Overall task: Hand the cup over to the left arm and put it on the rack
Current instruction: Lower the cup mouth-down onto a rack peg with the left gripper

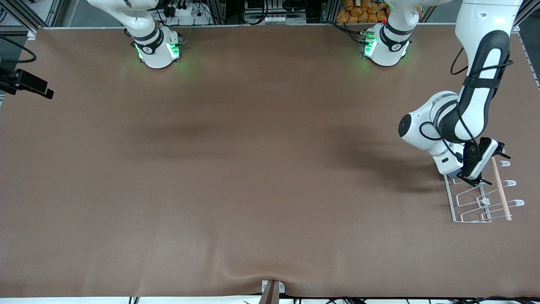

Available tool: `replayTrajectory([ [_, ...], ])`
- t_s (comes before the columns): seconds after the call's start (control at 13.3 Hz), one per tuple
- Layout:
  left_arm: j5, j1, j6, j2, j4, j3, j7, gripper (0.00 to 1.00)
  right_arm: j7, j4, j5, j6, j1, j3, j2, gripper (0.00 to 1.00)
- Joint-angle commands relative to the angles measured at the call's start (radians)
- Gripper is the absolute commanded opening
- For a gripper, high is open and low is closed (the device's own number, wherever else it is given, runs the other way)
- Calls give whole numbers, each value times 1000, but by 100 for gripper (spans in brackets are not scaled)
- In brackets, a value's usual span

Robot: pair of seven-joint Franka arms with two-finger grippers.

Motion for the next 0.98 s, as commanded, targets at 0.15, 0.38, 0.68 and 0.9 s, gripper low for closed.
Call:
replayTrajectory([
  [0.15,-51,0,-7,-28,50,-67,111,100,16,6,4,-1,6,-3,-1,100],
  [0.38,-141,0,-7,-29,114,-95,228,100,16,6,4,2,7,-3,-1,100],
  [0.68,-202,-2,-7,-28,183,-112,344,100,17,6,4,0,10,-3,2,100],
  [0.9,-243,-9,2,-26,218,-123,423,100,17,6,4,0,10,-3,2,100],
])
